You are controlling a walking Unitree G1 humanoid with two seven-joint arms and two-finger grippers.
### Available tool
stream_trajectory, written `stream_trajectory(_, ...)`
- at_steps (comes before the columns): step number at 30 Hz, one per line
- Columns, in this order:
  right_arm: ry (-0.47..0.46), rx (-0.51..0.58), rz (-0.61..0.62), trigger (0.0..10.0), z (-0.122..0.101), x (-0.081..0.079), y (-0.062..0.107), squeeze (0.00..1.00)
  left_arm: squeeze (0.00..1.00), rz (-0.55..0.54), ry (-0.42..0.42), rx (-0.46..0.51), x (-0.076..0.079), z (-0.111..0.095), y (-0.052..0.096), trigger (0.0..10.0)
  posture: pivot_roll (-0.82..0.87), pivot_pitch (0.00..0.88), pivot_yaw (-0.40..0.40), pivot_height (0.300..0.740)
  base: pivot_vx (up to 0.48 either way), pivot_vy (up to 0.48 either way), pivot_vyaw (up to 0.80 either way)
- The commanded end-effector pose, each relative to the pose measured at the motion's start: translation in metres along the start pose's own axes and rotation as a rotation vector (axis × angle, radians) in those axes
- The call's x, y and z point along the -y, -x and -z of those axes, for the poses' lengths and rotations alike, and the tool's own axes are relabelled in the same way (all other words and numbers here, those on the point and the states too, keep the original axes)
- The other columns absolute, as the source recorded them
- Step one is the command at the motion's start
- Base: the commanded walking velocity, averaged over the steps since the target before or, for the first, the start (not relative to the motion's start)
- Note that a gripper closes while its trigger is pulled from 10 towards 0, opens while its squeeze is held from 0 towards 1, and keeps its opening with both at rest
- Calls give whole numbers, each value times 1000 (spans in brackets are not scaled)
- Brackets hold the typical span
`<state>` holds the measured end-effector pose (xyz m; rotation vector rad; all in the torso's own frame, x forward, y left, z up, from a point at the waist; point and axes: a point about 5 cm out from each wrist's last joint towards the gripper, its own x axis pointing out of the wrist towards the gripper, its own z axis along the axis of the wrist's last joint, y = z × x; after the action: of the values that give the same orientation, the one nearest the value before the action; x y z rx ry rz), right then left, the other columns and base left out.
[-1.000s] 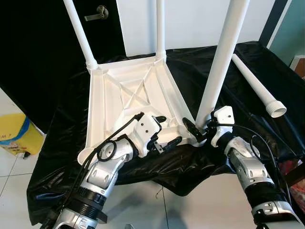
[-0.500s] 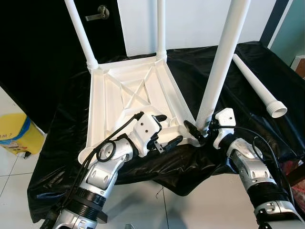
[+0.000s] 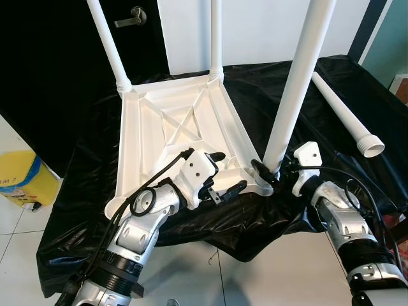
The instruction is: Building children table
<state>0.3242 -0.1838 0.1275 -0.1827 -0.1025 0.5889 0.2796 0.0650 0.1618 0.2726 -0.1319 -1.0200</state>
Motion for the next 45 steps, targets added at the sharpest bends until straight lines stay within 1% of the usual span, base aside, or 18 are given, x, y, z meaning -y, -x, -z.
stream_trajectory(1, 5, -1, -6, 10000, 0, 1, -1, 0, 0, 26, 14, -5, 4, 1, 0, 10000, -95, 0, 47, 740, 0, 0, 0)
stream_trajectory(2, 6, -3, -8, 10000, 0, 1, -1, 0, 0, 27, 14, -5, 4, 1, 0, 10000, -95, 0, 47, 740, 0, 0, 0)
stream_trajectory(3, 3, -1, -4, 1961, 0, 1, -2, 0, 0, 30, 12, -4, 4, 0, 0, 10000, -102, 0, 56, 740, 0, 0, 0)
stream_trajectory(4, -2, 1, -2, 0, 0, 0, -3, 0, 0, 35, 10, -4, 4, -1, 0, 10000, -102, 0, 58, 740, 0, 0, 0)
stream_trajectory(14, -21, -5, 8, 0, 7, -7, 1, 0, 0, 46, 7, -5, 3, -3, 0, 10000, -112, 0, 57, 740, 0, 0, 0)
stream_trajectory(15, -22, -9, 17, 2588, 8, -8, 2, 0, 0, 43, 8, -5, 3, -3, 0, 10000, -118, 0, 55, 740, 0, 0, 0)
stream_trajectory(16, -23, -11, 33, 5882, 9, -8, 3, 0, 0, 39, 10, -5, 2, -3, -1, 10000, -123, 0, 56, 740, 0, 0, 0)
stream_trajectory(17, -27, -12, 50, 10000, 9, -7, 4, 0, 0, 36, 11, -4, 2, -3, -2, 10000, -125, 0, 56, 740, 0, 0, 0)
stream_trajectory(23, -31, -12, 123, 10000, 8, -6, 5, 0, 0, 37, 15, -2, 2, -4, -4, 10000, -140, 8, 62, 740, 0, 0, 0)
stream_trajectory(24, -16, -25, 171, 10000, 7, -4, 6, 0, 0, 40, 16, -1, 2, -4, -5, 10000, -151, 15, 65, 740, 0, 0, 0)
stream_trajectory(25, -16, -25, 171, 10000, 7, -4, 6, 0, 0, 40, 16, -1, 2, -4, -5, 10000, -151, 15, 65, 740, 0, 0, 0)
stream_trajectory(26, -17, -35, 227, 10000, 7, -4, 6, 0, 0, 41, 17, 0, 1, -5, -5, 10000, -158, 18, 67, 740, 0, 0, 0)
stream_trajectory(28, -43, -44, 332, 10000, 7, -8, 8, 0, 0, 42, 14, 0, -1, -4, -5, 10000, -166, 23, 68, 740, 0, 0, 0)
stream_trajectory(33, -81, -43, 415, 10000, 6, -18, 8, 0, 0, 37, 10, -4, -4, -3, -5, 10000, -165, 26, 63, 740, 0, 0, 0)
stream_trajectory(39, -123, -53, 625, 10000, 2, -36, 6, 0, 0, 24, 5, -8, -7, -4, -3, 10000, -156, 36, 64, 740, 0, 0, 0)
stream_trajectory(42, -126, -52, 655, 10000, 1, -39, 5, 0, 0, 26, 6, -9, -6, -4, -3, 10000, -156, 36, 64, 740, 0, 0, 0)
stream_trajectory(43, -110, -43, 758, 10000, -4, -43, 6, 0, 0, 24, 9, -7, -6, -5, -3, 10000, -142, 35, 65, 740, 0, 0, 0)
stream_trajectory(45, -101, -41, 791, 10000, -6, -45, 6, 0, 0, 22, 11, -3, -6, -6, -3, 10000, -142, 35, 65, 740, 0, 0, 0)
